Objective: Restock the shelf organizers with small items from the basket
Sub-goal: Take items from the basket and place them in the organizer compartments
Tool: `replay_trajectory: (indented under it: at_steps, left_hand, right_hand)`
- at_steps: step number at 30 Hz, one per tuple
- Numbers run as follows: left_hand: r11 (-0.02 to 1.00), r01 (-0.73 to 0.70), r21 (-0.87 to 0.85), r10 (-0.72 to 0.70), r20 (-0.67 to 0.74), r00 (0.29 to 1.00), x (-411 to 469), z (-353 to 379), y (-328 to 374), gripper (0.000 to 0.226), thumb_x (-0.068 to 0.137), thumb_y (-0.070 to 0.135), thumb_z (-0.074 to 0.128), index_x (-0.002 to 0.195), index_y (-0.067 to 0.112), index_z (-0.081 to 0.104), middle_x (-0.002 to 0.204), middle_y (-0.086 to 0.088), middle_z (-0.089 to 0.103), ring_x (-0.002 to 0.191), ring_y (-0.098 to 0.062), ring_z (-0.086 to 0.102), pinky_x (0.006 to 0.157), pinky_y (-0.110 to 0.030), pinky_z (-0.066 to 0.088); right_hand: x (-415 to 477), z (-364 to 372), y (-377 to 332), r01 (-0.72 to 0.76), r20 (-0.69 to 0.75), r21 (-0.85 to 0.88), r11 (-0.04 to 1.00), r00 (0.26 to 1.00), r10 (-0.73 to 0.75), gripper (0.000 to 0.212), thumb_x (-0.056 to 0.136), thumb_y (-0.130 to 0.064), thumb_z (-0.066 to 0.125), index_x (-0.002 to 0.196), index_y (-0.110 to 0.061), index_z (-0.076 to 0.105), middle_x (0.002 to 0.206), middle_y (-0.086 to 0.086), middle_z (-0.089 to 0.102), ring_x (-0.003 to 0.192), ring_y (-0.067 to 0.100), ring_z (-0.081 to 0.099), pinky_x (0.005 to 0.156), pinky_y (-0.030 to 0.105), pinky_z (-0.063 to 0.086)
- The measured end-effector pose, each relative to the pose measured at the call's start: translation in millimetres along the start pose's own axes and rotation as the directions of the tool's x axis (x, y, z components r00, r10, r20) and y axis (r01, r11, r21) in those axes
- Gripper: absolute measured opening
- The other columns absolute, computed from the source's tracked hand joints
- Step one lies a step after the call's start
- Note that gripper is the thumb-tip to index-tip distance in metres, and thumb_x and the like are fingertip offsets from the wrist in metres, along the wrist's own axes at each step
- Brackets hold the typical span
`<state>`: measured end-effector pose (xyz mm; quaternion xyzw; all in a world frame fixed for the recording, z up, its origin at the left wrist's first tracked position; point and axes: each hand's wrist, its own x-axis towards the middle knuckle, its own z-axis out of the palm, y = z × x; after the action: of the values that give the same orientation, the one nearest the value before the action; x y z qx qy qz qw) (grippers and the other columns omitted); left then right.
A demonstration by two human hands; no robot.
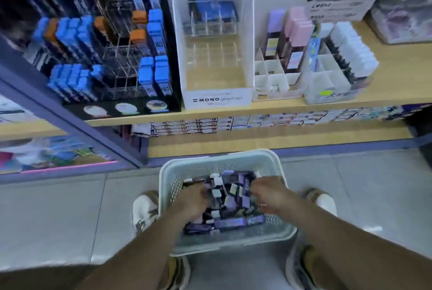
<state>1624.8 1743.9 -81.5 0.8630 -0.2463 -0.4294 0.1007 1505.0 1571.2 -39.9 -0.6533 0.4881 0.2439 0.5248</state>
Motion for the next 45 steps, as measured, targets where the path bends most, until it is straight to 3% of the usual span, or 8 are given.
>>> replay_trajectory:
  at_steps: [2, 7, 12, 18, 23, 28, 39, 45]
  left_hand:
    - [0.983, 0.121, -0.136, -0.125, -0.026, 0.992, 16, 14, -10, 0.057, 0.09, 0.031, 0.058, 0.141, 0.015, 0.039, 0.136, -0.01, 0.05, 0.109, -0.027, 0.058, 0.083, -0.027, 0.046]
    - [0.944, 0.237, -0.23, -0.276, -0.154, 0.949, 43, 53, -5, 0.097, 0.082, 0.04, 0.069, 0.15, 0.012, 0.006, 0.153, -0.016, 0.017, 0.135, -0.038, 0.03, 0.109, -0.044, 0.034]
    - [0.984, 0.174, -0.047, -0.181, -0.277, 0.944, 54, 65, -17, 0.081, 0.076, 0.047, 0.071, 0.137, 0.025, 0.023, 0.138, -0.012, 0.037, 0.124, -0.035, 0.036, 0.1, -0.041, 0.035]
    - [0.993, 0.118, -0.03, -0.121, -0.283, 0.951, 52, 64, -20, 0.055, 0.079, 0.03, 0.066, 0.131, 0.031, 0.046, 0.131, -0.008, 0.047, 0.113, -0.032, 0.05, 0.091, -0.035, 0.043]
    - [0.97, 0.109, -0.216, -0.165, -0.261, 0.951, 49, 59, -7, 0.039, 0.086, 0.012, 0.054, 0.123, 0.024, 0.055, 0.107, -0.006, 0.069, 0.09, -0.027, 0.063, 0.069, -0.031, 0.05]
    - [0.669, 0.174, -0.722, -0.206, 0.044, 0.977, 53, 46, 10, 0.031, 0.086, 0.018, 0.054, 0.115, 0.023, 0.063, 0.099, 0.001, 0.071, 0.089, -0.018, 0.067, 0.083, -0.037, 0.055]
    - [0.299, 0.19, -0.935, -0.358, 0.075, 0.931, 31, 50, -17, 0.017, 0.078, 0.016, 0.078, 0.076, 0.007, 0.064, 0.065, -0.007, 0.058, 0.055, -0.021, 0.052, 0.059, -0.032, 0.051]
    - [0.189, 0.073, -0.979, -0.269, 0.02, 0.963, 5, 21, -2, 0.011, 0.081, -0.01, 0.066, 0.079, -0.003, 0.057, 0.059, -0.016, 0.057, 0.043, -0.02, 0.05, 0.043, -0.025, 0.044]
  right_hand:
    - [20, 31, 16, -0.025, -0.01, 0.068, 0.997, 1.0, 0.026, 0.007, 0.091, -0.005, 0.053, 0.087, -0.006, 0.058, 0.092, 0.017, 0.062, 0.078, 0.029, 0.055, 0.089, 0.041, 0.05]
    - [63, 70, 23, -0.053, -0.118, 0.265, 0.963, 0.989, 0.087, 0.028, 0.08, -0.008, 0.068, 0.105, -0.005, 0.056, 0.099, 0.011, 0.067, 0.081, 0.021, 0.062, 0.053, 0.02, 0.045]
    - [103, 83, 30, -0.104, -0.159, 0.147, 0.984, 0.979, 0.127, 0.064, 0.071, -0.04, 0.079, 0.118, -0.004, 0.055, 0.108, 0.011, 0.067, 0.095, 0.029, 0.065, 0.077, 0.035, 0.053]
    - [91, 77, 5, -0.18, -0.079, 0.156, 0.971, 0.978, 0.194, 0.067, 0.084, -0.013, 0.07, 0.14, -0.004, 0.035, 0.114, 0.015, 0.055, 0.088, 0.027, 0.055, 0.067, 0.033, 0.043]
    - [92, 81, 2, -0.175, -0.027, 0.346, 0.922, 0.98, 0.197, 0.021, 0.088, -0.008, 0.061, 0.071, -0.009, 0.049, 0.068, 0.015, 0.05, 0.065, 0.027, 0.05, 0.071, 0.038, 0.052]
    - [88, 78, -1, -0.2, 0.139, 0.479, 0.855, 0.979, 0.151, 0.02, 0.097, -0.025, 0.056, 0.088, -0.008, 0.062, 0.076, 0.011, 0.065, 0.068, 0.024, 0.062, 0.061, 0.035, 0.056]
    - [79, 74, 7, -0.228, 0.226, 0.577, 0.784, 0.967, 0.115, 0.023, 0.093, -0.01, 0.063, 0.115, -0.003, 0.06, 0.107, 0.014, 0.066, 0.089, 0.03, 0.063, 0.071, 0.04, 0.054]
    - [48, 65, -5, -0.233, 0.224, 0.678, 0.697, 0.969, 0.107, 0.013, 0.094, -0.006, 0.048, 0.083, -0.004, 0.054, 0.066, 0.015, 0.055, 0.054, 0.023, 0.053, 0.046, 0.027, 0.046]
